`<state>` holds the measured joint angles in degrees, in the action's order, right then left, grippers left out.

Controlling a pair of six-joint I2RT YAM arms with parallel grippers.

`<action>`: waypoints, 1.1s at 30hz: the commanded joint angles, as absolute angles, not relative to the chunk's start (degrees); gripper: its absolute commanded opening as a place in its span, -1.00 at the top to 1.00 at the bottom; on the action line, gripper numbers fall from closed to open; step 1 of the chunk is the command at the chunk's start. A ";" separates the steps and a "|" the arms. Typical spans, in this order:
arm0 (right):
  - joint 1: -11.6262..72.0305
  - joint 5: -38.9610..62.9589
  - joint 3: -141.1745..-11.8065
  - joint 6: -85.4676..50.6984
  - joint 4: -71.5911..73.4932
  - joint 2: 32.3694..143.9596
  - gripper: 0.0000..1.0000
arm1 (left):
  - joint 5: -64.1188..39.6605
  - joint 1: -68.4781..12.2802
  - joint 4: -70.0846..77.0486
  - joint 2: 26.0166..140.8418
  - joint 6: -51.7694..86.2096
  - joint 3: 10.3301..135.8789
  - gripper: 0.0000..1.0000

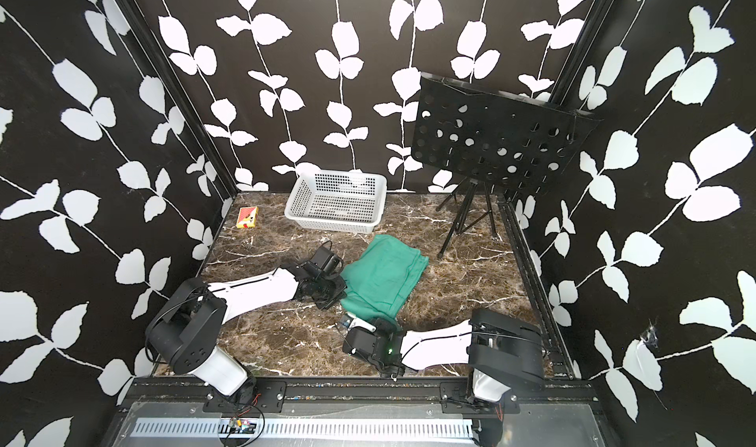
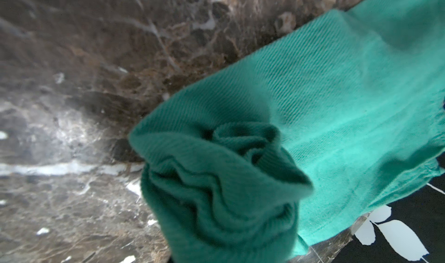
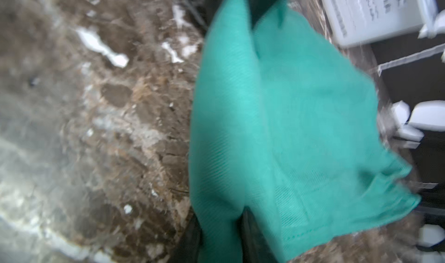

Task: Roll up the long pants
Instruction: Roll the long pant at the center of the board.

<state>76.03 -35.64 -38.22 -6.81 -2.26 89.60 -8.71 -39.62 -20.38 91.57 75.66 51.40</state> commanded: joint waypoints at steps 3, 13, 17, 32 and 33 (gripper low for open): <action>73.74 -35.04 -41.33 -15.45 -11.91 88.61 1.00 | -7.03 -39.79 -28.39 88.14 76.94 50.22 1.00; 64.84 -10.86 -43.04 -21.62 -15.60 84.26 1.00 | 0.32 -39.81 -25.09 78.02 74.82 45.25 -0.19; 59.00 1.94 -41.85 -22.98 -13.09 82.80 1.00 | 1.22 -39.81 -23.90 73.98 72.35 43.06 -0.36; 41.98 39.41 -44.27 -24.86 -9.09 90.87 1.00 | -4.36 -39.81 -15.57 65.76 65.64 34.80 -0.31; 41.33 40.65 -44.43 -24.96 -9.02 91.22 1.00 | -5.39 -39.81 -14.46 66.67 65.51 34.92 -0.33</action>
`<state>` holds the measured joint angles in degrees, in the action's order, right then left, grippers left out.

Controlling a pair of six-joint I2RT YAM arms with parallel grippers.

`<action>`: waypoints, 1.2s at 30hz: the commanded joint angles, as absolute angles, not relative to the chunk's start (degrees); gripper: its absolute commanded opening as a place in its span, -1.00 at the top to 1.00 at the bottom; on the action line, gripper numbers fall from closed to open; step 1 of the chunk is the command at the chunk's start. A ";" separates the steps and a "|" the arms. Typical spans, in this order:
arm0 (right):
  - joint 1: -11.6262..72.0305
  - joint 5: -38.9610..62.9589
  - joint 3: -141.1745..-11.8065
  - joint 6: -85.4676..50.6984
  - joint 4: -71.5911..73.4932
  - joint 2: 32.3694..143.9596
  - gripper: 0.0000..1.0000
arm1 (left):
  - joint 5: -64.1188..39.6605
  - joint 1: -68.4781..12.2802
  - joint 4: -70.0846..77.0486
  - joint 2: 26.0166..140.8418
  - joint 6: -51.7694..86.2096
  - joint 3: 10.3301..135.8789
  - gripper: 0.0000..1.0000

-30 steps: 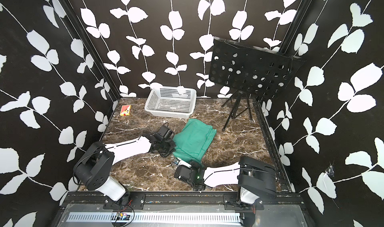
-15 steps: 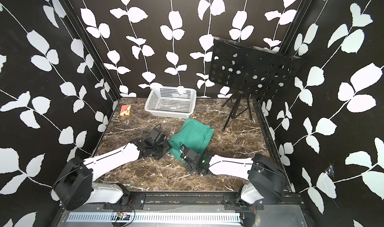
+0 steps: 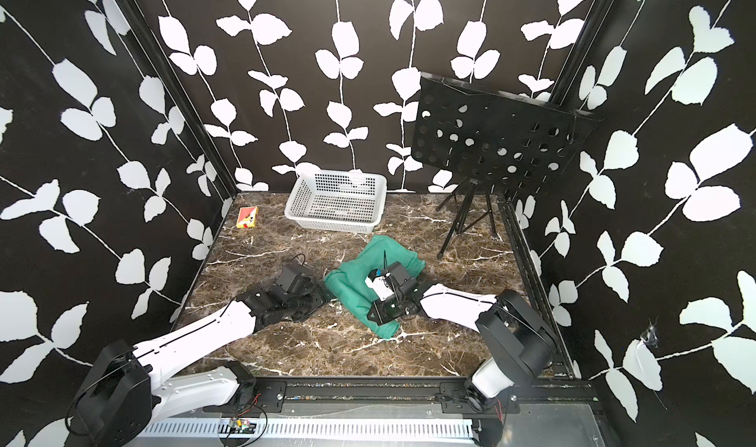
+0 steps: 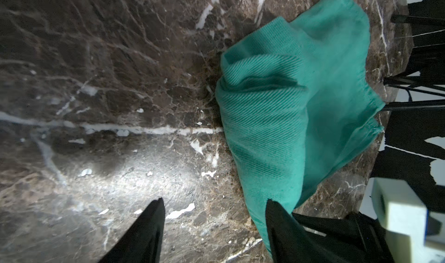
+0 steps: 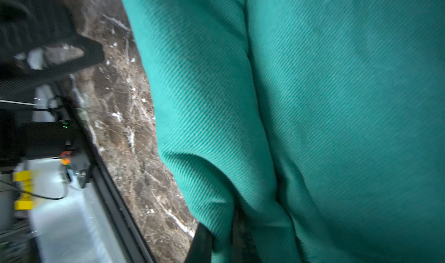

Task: Roll up the long pants
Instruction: Roll the long pant at the center of the board.

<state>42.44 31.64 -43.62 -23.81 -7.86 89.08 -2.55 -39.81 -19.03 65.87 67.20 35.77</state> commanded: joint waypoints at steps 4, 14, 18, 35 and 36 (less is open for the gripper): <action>39.43 44.94 -44.79 -25.14 -8.88 93.83 1.00 | -8.46 -39.81 -12.21 70.88 64.58 37.06 -0.46; 36.95 49.26 -43.83 -25.48 -9.23 94.97 1.00 | -8.54 -37.47 -2.83 80.77 65.89 41.21 -0.53; 35.96 49.48 -43.59 -25.80 -8.92 95.12 1.00 | -9.24 -36.84 -10.21 86.86 65.04 46.12 -0.21; 38.98 50.56 -47.08 -26.34 -8.35 99.85 1.00 | 1.74 -36.56 -36.94 77.59 62.77 47.35 1.00; 38.94 48.36 -47.47 -25.89 -9.72 99.70 1.00 | 1.59 -36.61 -37.51 77.00 63.02 46.90 1.00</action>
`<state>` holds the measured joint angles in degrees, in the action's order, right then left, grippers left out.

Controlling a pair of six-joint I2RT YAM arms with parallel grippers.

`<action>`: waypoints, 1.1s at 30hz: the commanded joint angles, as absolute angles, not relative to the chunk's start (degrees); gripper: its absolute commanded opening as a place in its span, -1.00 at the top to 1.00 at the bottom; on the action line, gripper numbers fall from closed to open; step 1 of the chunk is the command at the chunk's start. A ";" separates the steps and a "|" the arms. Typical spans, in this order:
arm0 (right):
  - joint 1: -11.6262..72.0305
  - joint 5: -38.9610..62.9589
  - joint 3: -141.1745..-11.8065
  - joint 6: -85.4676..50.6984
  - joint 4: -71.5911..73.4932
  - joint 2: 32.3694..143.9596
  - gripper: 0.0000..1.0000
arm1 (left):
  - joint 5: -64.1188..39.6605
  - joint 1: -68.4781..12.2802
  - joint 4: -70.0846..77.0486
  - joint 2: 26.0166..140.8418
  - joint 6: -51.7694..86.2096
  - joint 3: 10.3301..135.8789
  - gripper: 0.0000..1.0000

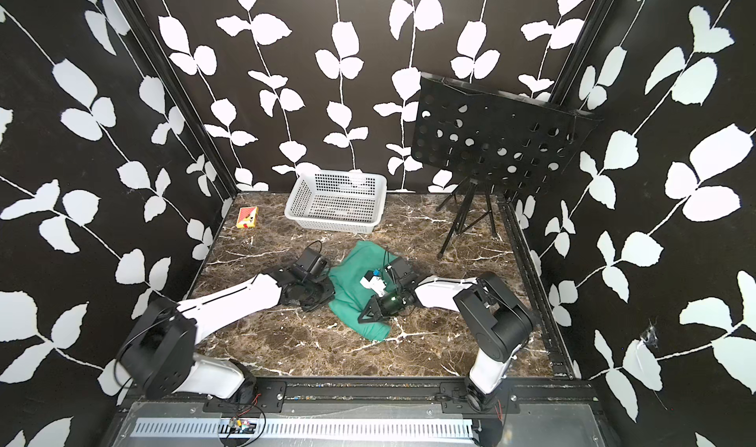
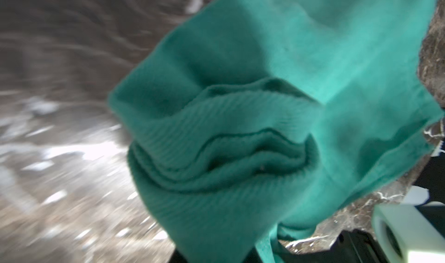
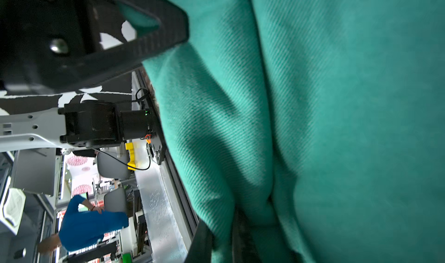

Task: Roll up the long pants
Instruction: Roll the long pant at the center of the board.

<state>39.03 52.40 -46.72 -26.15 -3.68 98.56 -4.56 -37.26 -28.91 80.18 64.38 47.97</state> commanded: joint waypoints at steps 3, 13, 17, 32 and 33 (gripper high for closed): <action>39.02 41.80 -47.54 -24.82 -12.79 97.55 0.83 | 0.28 -36.65 -38.11 77.54 64.35 46.66 1.00; 44.40 15.34 -45.99 -22.33 -20.44 79.27 -0.02 | -5.97 -39.41 -38.57 89.90 71.96 55.05 1.00; 54.05 -1.24 -43.41 -14.22 -16.72 71.99 -0.07 | -6.35 -39.75 -38.86 92.10 73.15 56.98 1.00; 75.48 -20.69 -37.00 14.42 1.90 79.25 -0.25 | -7.37 -39.79 -36.08 90.48 77.00 52.12 1.00; 75.88 -21.93 -37.15 14.18 2.60 80.55 -0.25 | -7.55 -39.81 -36.20 90.57 76.93 52.19 1.00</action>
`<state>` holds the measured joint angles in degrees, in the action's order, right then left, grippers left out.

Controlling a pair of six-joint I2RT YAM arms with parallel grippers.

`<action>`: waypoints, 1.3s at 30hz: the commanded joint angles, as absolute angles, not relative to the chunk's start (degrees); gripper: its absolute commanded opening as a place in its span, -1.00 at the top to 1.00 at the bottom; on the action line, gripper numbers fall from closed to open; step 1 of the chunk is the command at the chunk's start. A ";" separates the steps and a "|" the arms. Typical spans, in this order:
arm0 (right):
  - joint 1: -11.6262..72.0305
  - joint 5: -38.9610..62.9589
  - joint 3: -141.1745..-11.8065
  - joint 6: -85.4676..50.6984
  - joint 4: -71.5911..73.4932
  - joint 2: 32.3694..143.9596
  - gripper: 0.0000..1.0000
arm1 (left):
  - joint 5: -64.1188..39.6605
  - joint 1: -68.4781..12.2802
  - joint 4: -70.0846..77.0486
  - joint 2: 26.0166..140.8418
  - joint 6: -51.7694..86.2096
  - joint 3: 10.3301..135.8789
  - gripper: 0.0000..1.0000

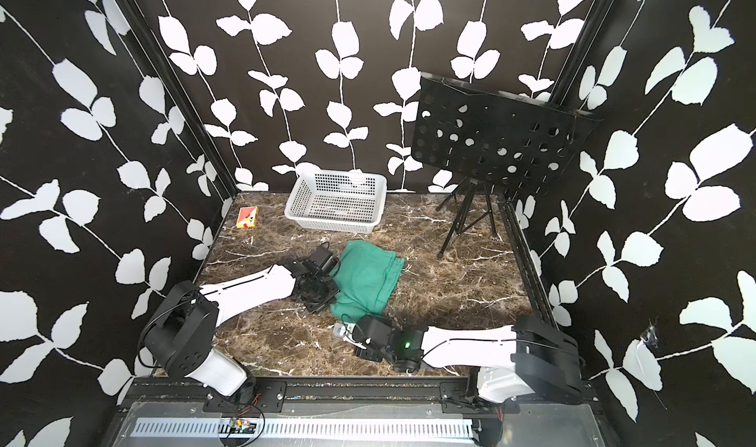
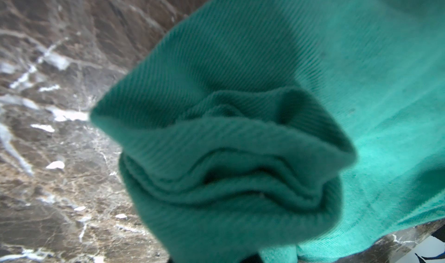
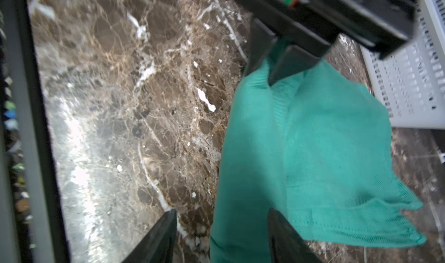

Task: Roll up the long pants
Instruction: Roll the long pant at the center of the board.

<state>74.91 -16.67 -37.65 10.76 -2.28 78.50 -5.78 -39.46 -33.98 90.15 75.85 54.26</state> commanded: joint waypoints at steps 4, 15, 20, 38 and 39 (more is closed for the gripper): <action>76.36 -27.11 -37.01 14.34 7.20 84.66 -0.25 | -7.82 -39.79 -36.20 90.62 76.90 52.19 1.00; 75.38 -36.77 -40.75 18.84 17.10 97.37 -0.27 | -8.18 -39.81 -35.93 90.02 77.22 51.06 1.00; 73.16 -36.84 -42.59 16.06 15.39 100.01 0.00 | -8.44 -39.81 -34.43 89.05 78.14 49.76 1.00; 60.70 10.59 -45.88 -3.90 -1.56 94.54 1.00 | 2.73 -39.77 -30.54 70.35 77.22 43.49 -0.25; 59.83 13.66 -46.49 -4.60 -2.38 94.66 1.00 | 2.45 -39.81 -29.99 68.91 76.85 42.49 -0.27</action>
